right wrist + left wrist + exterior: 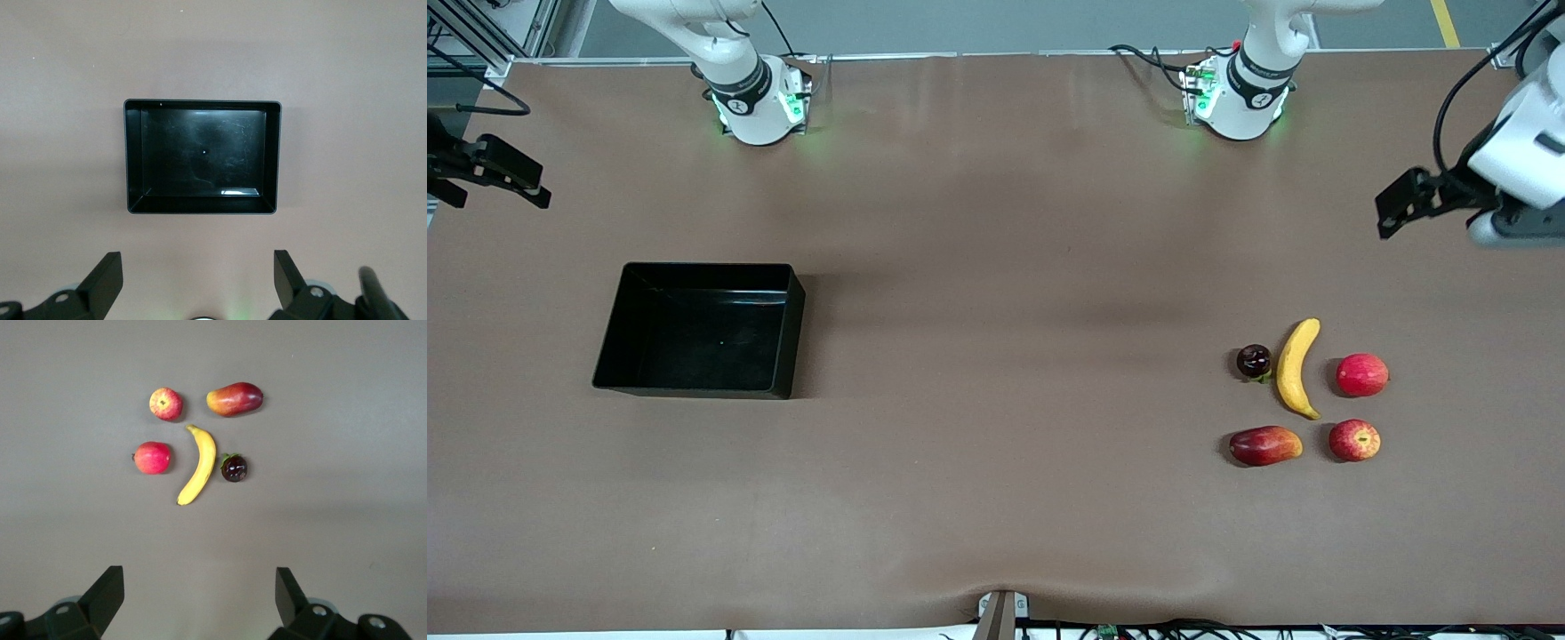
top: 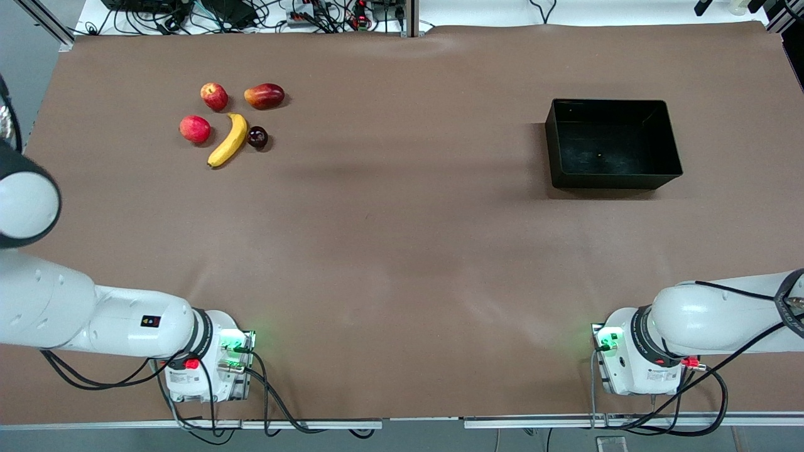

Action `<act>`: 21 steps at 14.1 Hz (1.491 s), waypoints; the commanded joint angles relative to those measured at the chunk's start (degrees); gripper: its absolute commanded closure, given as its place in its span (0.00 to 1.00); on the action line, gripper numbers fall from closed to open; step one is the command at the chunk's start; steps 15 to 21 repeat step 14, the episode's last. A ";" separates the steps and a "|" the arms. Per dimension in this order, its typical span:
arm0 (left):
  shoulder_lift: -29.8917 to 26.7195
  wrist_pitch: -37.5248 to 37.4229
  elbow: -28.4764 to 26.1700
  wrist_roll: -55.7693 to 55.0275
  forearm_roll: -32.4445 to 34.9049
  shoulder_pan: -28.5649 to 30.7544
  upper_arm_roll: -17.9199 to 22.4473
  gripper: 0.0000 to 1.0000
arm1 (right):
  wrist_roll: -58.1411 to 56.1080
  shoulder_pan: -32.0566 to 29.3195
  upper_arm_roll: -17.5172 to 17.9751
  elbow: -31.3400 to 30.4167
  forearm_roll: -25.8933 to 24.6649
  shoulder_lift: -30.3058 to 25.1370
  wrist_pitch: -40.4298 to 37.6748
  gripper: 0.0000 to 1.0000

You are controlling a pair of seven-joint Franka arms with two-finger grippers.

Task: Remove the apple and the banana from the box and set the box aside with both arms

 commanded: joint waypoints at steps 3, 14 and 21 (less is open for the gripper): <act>-4.65 0.62 -4.49 1.08 -3.93 0.37 0.67 0.00 | 0.15 0.52 0.56 1.28 -0.88 0.28 -0.57 0.00; -3.50 -0.78 -1.14 0.73 -3.76 0.55 0.76 0.00 | -0.29 1.66 0.56 1.37 -1.14 1.33 -0.75 0.00; -3.50 -0.78 -1.14 0.73 -3.76 0.55 0.76 0.00 | -0.29 1.66 0.56 1.37 -1.14 1.33 -0.75 0.00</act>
